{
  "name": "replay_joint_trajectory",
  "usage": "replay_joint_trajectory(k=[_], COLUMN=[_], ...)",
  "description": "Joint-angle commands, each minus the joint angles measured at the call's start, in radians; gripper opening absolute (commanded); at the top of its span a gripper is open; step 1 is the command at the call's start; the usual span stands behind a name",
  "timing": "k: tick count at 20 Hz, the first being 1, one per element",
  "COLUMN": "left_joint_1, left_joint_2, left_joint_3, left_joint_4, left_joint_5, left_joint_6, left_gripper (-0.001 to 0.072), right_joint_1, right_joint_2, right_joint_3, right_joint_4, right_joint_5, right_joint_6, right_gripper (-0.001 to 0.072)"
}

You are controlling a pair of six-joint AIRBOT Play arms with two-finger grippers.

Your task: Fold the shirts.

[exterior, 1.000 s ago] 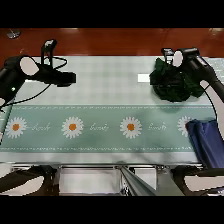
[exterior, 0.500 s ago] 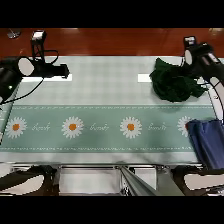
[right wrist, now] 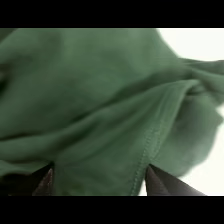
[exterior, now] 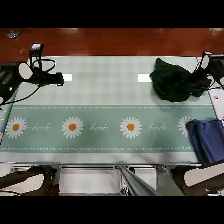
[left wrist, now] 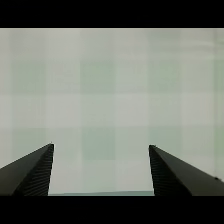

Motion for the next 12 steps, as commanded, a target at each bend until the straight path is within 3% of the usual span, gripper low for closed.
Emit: replay_joint_trajectory(k=[1, 2, 3, 9, 12], left_joint_1=[0.003, 0.005, 0.015, 0.148, 0.148], left_joint_2=[-0.005, -0.005, -0.005, 0.122, 0.315], left_joint_3=[-0.044, -0.058, -0.065, -0.080, -0.206], left_joint_4=[-0.003, -0.002, 0.001, -0.009, -0.161], left_joint_5=[-0.041, -0.056, -0.079, -0.245, -0.242], left_joint_6=[-0.017, -0.016, -0.016, -0.015, 0.019], left_gripper=[0.0702, 0.0702, 0.0702, 0.0702, 0.0702], right_joint_1=[-0.016, -0.016, -0.015, -0.015, 0.007], right_joint_2=[-0.051, -0.054, -0.047, 0.179, 0.340], right_joint_3=[0.001, 0.001, 0.002, 0.164, 0.286], right_joint_4=[0.130, 0.166, 0.196, 0.228, 0.238], right_joint_5=[-0.034, -0.024, -0.014, -0.051, -0.087], right_joint_6=[-0.058, -0.077, -0.103, -0.180, -0.225], right_gripper=[0.0495, 0.0221, 0.0035, 0.0030, 0.0030])
